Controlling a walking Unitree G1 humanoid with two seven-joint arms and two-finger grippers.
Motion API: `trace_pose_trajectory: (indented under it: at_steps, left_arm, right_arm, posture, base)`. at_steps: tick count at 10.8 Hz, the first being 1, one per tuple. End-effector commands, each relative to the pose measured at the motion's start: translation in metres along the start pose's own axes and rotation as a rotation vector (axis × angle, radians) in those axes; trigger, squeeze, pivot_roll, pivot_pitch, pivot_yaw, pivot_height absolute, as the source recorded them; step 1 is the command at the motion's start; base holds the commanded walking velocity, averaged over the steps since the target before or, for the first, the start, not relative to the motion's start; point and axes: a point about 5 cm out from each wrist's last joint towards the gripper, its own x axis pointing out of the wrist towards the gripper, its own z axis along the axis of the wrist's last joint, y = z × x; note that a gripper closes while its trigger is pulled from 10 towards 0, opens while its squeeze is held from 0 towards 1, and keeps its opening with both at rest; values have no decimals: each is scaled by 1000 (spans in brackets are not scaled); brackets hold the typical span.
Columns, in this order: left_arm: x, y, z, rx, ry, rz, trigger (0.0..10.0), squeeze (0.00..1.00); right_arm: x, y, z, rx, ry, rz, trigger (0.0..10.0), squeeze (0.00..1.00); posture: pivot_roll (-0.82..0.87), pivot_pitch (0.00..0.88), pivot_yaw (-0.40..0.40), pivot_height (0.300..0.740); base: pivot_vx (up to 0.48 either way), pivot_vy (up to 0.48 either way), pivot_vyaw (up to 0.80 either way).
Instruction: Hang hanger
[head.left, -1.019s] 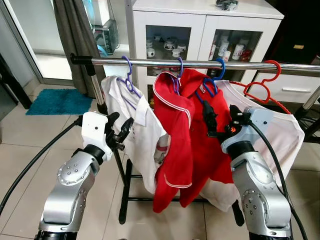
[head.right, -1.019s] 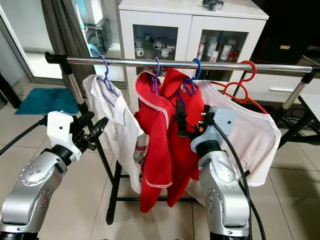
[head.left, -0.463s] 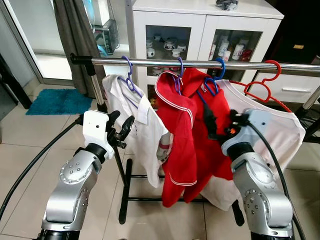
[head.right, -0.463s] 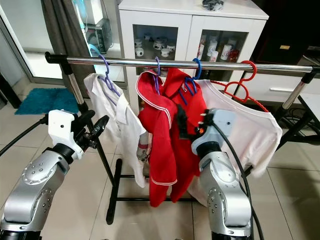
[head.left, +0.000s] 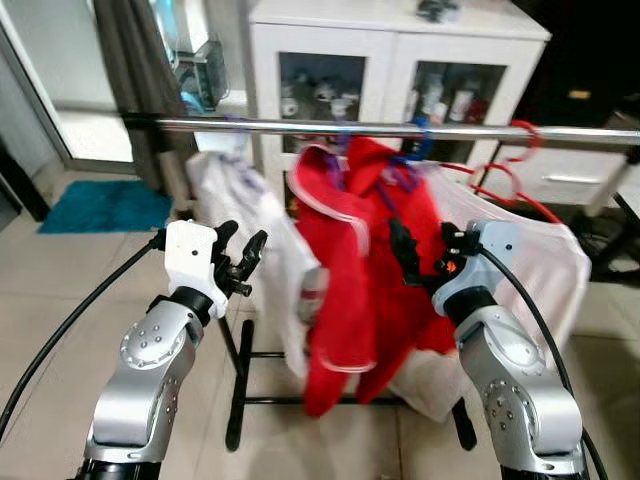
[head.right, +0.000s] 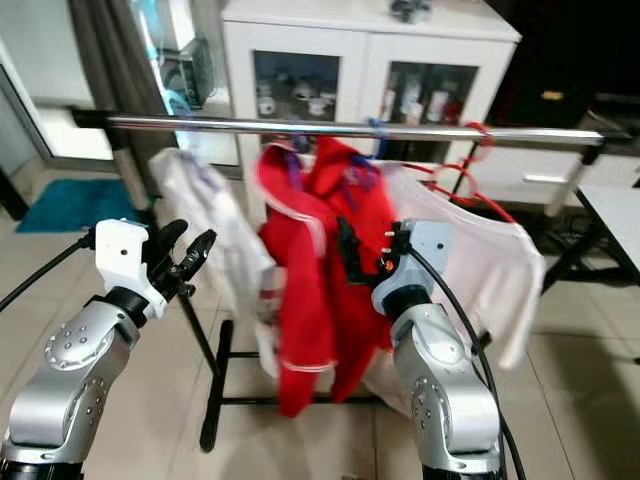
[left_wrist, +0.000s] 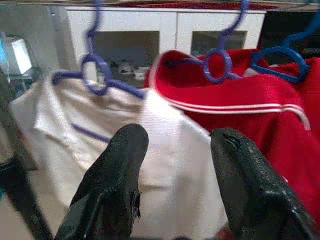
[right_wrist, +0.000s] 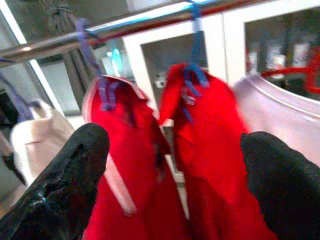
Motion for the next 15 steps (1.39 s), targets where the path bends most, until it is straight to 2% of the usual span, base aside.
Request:
trace_pose_trajectory:
  at_steps: [1,4,5,6,7,11,15]
  left_arm:
    - [2,0,3,22,-3,-12,10000,0]
    - [6,-2,3,24,-1,-29,10000,0]
    - [5,-4,1,19,0,-29,10000,0]
    - [4,-4,-2,-3,14,-15,10000,0]
    - [4,-3,-2,18,19,-12,10000,0]
    - [3,-4,-3,27,17,-6,10000,0]
    - [7,-5,-2,24,10,-24,10000,0]
  right_arm:
    - [-2,0,5,1,-21,-8,10000,0]
    - [-4,-2,7,-23,-34,-20,10000,0]
    - [-5,-4,9,-58,-44,-23,10000,0]
    - [-6,-3,13,-38,-71,14,10000,0]
    - [-6,-3,14,-12,-75,19,10000,0]
    - [-3,0,12,-53,-37,58,10000,0]
    - [-5,3,9,-40,-25,78,10000,0]
  posture:
    - [-83,0,12,740]
    - [-98,0,27,740]
    - [-99,0,20,740]
    - [-96,0,11,740]
    - [-93,0,10,740]
    - [-90,0,3,740]
    - [-102,0,25,740]
  base:
    - [0,-322,0]
    - [0,-307,0]
    - [0,0,0]
    - [0,0,0]
    - [0,0,0]
    - [0,0,0]
    - [0,0,0]
